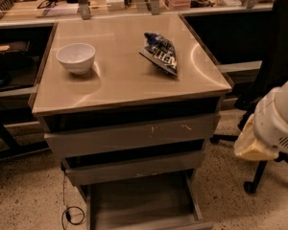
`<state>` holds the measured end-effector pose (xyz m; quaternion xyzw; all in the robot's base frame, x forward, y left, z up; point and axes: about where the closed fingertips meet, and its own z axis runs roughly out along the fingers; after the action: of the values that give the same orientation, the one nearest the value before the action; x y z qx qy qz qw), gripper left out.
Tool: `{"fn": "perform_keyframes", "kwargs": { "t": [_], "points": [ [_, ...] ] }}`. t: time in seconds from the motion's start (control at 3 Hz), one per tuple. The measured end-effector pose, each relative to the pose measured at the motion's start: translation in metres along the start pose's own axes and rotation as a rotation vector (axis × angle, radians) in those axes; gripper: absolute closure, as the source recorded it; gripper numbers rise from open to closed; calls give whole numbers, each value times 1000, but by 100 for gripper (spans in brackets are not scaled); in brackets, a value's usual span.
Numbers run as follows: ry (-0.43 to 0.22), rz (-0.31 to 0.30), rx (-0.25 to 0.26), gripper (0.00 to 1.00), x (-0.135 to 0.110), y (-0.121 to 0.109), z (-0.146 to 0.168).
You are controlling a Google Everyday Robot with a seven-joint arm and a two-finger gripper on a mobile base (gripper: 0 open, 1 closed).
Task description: Close bottom drawer
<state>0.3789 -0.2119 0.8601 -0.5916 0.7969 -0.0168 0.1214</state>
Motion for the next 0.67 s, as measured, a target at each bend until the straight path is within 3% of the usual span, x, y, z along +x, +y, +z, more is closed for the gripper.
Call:
{"fn": "perform_keyframes", "kwargs": {
  "t": [0.33, 0.67],
  "points": [
    [25, 15, -105, 100, 15, 36, 66],
    [38, 16, -127, 100, 21, 45, 75]
  ]
}}
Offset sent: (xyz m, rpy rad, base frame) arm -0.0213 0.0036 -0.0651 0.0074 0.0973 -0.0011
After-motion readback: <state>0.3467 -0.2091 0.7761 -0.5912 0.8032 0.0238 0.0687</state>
